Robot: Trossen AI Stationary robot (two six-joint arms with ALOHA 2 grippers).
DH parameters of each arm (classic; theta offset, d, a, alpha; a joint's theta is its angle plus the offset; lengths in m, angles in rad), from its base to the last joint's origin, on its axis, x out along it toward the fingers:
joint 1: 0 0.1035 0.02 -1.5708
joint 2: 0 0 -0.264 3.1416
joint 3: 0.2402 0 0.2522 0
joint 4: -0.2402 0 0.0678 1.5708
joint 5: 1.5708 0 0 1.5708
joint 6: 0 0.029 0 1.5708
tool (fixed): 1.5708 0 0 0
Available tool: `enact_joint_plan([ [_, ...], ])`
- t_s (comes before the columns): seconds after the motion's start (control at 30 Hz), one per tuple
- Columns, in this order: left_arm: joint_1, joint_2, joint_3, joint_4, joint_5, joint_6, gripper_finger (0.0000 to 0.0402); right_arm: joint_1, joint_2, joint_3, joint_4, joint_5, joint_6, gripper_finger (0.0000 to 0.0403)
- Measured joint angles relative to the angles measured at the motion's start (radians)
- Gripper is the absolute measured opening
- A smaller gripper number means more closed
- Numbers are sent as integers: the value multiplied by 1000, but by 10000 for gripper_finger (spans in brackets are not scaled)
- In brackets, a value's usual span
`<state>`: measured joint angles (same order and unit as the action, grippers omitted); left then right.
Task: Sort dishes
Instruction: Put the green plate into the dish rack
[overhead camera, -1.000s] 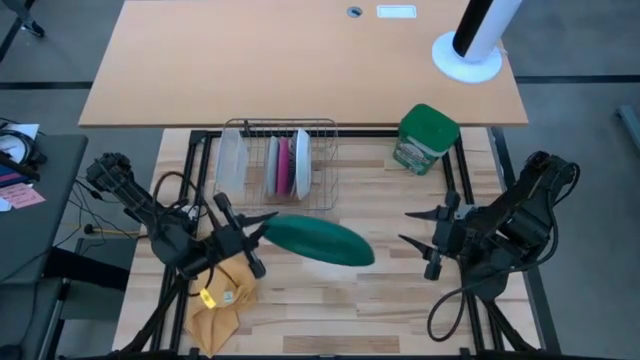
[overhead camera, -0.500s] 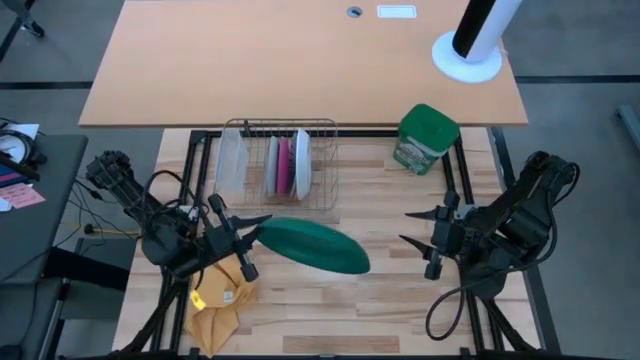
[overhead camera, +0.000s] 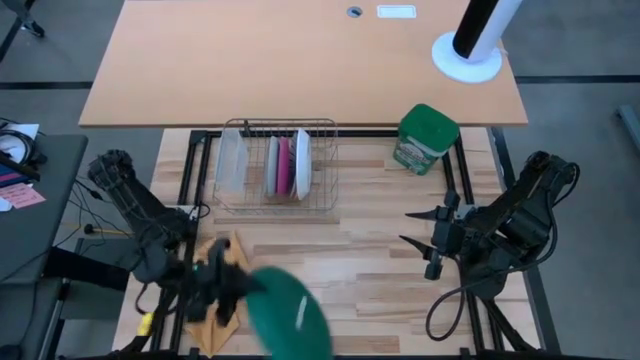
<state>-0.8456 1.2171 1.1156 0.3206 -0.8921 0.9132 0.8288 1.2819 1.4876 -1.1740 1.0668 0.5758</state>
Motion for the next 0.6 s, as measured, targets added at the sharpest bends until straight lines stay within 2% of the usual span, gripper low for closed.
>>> enact_joint_plan([
  [0.13,-40,15,0,11,276,164,8,0,0,0,0,0,0,225],
  [0.37,-115,28,0,-14,553,350,8,0,0,0,0,0,0,225],
  [0.47,-136,28,0,-35,618,387,8,0,1,0,0,-1,0,225],
  [0.6,-143,28,0,-55,613,467,8,0,1,0,0,-3,0,225],
])
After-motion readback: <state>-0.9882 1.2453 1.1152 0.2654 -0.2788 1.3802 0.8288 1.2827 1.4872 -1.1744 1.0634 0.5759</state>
